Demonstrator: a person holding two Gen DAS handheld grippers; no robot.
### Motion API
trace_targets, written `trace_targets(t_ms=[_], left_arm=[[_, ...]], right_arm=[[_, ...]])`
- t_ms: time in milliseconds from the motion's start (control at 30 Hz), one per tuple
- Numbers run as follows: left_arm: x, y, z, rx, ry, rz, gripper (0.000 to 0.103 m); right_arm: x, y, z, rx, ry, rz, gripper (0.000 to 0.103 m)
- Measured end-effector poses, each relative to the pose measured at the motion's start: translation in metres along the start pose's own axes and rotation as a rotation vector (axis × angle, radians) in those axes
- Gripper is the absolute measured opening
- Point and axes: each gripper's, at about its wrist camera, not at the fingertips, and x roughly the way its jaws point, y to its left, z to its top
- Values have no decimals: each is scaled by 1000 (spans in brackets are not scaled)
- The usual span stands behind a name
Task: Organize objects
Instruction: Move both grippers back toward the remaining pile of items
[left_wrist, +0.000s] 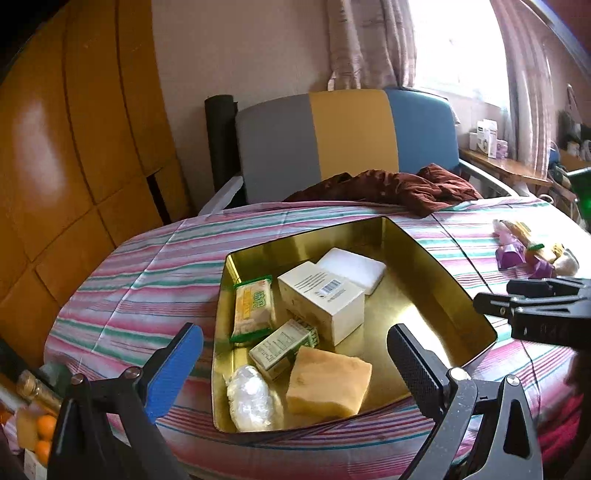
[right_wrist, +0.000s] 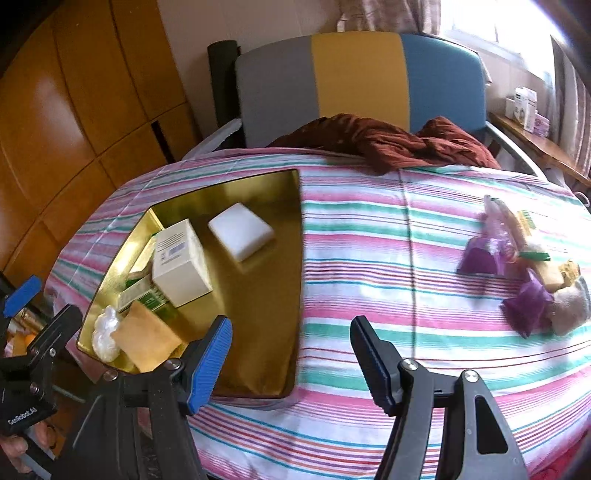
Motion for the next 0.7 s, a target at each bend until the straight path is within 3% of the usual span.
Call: trace_targets(t_ms=[700], left_arm=[[0, -49, 21, 130, -36, -69, 101]], right_arm=[[-37, -111, 23, 169, -31, -93, 68]])
